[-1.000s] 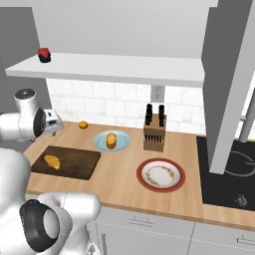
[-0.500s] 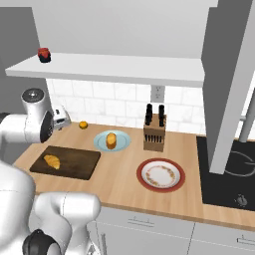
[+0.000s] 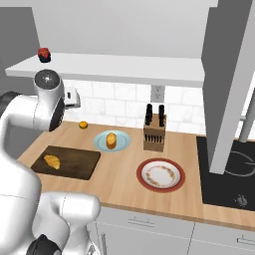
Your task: From the different types of pastries on the counter, select a croissant and place it on the cutting board. Then retrieve a jar of jam from the cabinet and place it alongside the croissant on the cutting board.
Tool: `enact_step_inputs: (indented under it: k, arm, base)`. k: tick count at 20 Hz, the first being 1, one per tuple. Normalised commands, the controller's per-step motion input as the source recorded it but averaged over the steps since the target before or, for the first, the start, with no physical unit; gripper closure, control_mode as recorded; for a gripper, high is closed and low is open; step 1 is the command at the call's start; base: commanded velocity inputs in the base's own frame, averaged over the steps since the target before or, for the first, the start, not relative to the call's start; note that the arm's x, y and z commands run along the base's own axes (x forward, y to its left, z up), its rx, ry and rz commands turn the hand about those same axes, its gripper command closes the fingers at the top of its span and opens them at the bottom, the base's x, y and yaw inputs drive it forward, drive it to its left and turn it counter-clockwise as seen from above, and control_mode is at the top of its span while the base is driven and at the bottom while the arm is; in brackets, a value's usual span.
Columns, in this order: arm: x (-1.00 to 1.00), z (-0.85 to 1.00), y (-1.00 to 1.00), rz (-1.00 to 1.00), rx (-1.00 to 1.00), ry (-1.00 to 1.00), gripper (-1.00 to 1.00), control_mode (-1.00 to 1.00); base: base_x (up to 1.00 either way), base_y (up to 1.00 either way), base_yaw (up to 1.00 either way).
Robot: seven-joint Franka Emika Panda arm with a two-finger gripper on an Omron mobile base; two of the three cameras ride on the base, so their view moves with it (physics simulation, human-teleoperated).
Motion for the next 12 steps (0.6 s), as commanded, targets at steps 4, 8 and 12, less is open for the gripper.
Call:
enact_step_inputs:
  k: [4,8,12]
  arm:
    - [0.0,1.0,-0.4,-0.18,0.25,-0.28,-1.0,-1.0]
    - [0.0,0.82,-0.22,-0.12,0.12,-0.24,-1.0,-1.0]
    - [0.06,0.11,-0.03,0.09,0.04,-0.1,-1.0,-1.0]
  base:
    - [0.0,0.0,0.0]
    - [0.0,0.0,0.0]
    - [0.0,0.0,0.0]
